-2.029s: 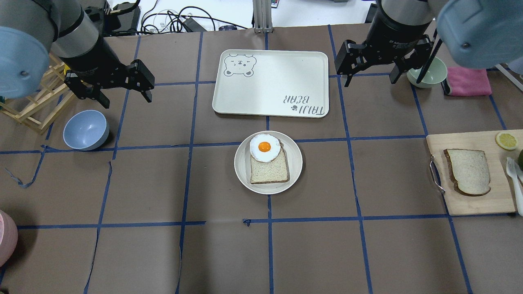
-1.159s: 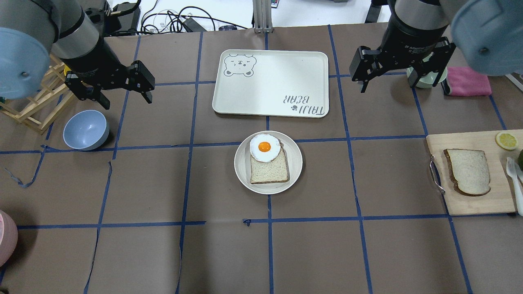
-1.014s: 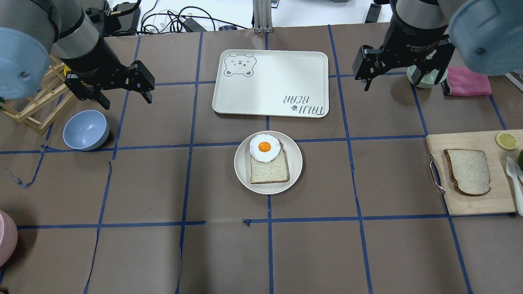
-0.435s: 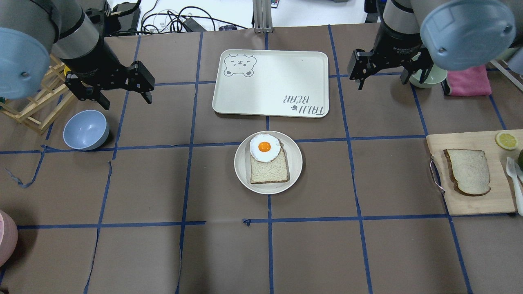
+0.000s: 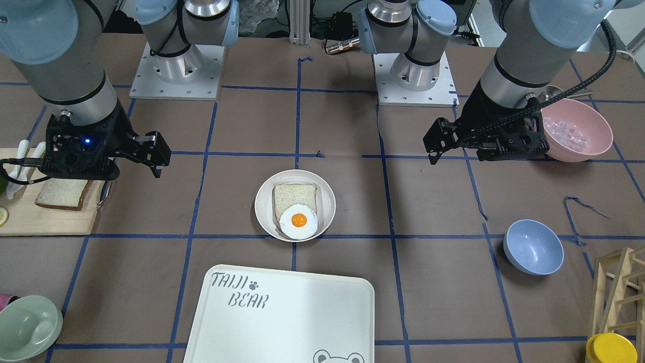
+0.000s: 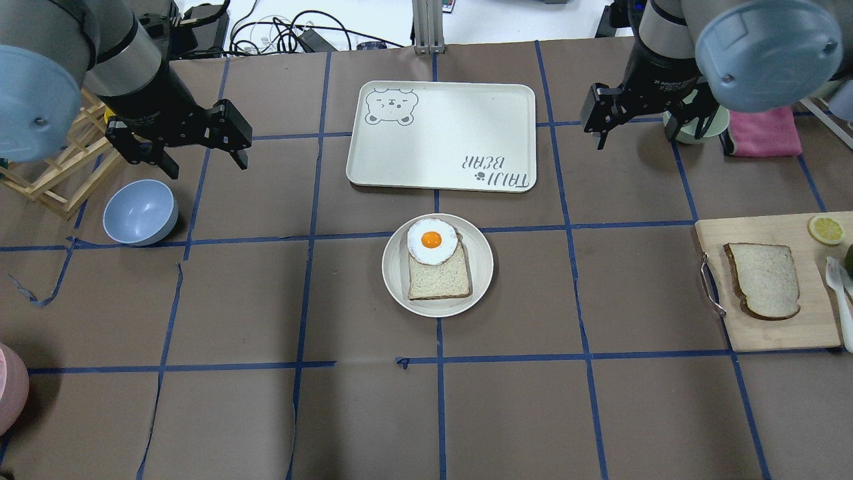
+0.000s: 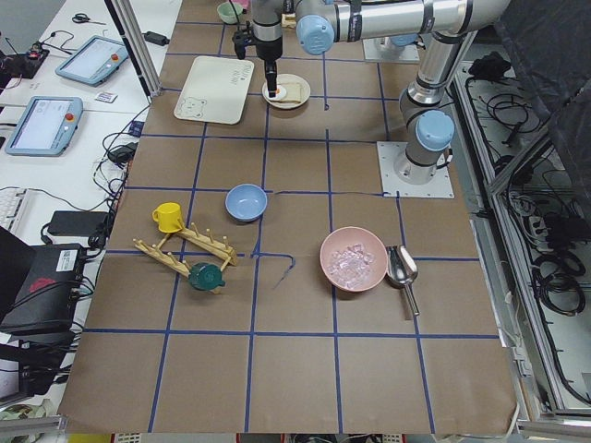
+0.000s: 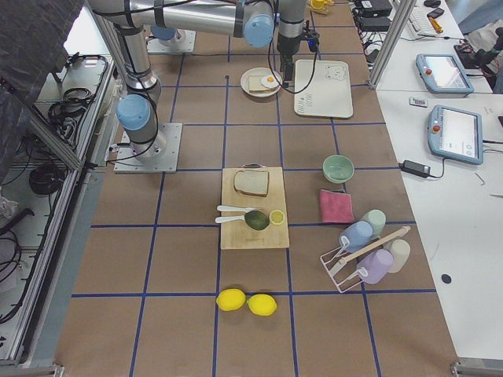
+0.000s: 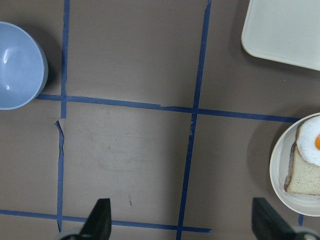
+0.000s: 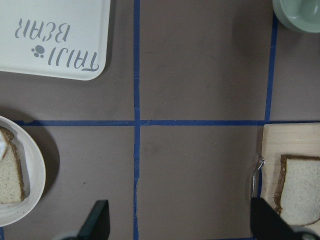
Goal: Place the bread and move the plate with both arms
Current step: 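Move the right gripper toward the wooden cutting board, then lower the right gripper onto the bread slice on the cutting board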
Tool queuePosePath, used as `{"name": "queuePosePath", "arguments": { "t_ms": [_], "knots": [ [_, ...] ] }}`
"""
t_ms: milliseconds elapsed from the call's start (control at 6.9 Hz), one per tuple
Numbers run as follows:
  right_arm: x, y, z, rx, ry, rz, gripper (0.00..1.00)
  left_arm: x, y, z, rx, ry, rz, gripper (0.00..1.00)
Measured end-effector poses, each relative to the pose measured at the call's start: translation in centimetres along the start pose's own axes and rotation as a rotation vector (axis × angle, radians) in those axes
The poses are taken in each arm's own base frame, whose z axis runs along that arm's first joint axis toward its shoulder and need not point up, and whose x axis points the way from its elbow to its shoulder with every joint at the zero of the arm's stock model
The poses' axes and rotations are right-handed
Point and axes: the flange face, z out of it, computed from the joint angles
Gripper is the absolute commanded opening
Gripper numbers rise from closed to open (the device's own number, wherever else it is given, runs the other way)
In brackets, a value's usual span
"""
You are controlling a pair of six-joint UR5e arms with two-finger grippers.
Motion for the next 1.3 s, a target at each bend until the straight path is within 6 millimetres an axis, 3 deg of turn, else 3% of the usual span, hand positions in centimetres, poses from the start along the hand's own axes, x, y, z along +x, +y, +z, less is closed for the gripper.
{"name": "queuePosePath", "arguments": {
  "t_ms": [725, 1014, 1304],
  "knots": [
    [3.8, -0.9, 0.8, 0.020, 0.001, 0.026, 1.00, 0.0, 0.0, 0.1, -0.001, 0.000, 0.000, 1.00],
    [5.7, 0.1, 4.4, -0.048, -0.008, 0.060, 1.00, 0.0, 0.0, 0.1, -0.002, 0.001, 0.000, 1.00],
    [10.1, 2.2, 10.6, -0.114, -0.016, 0.129, 1.00, 0.0, 0.0, 0.0, -0.001, 0.000, 0.000, 1.00]
  ]
}}
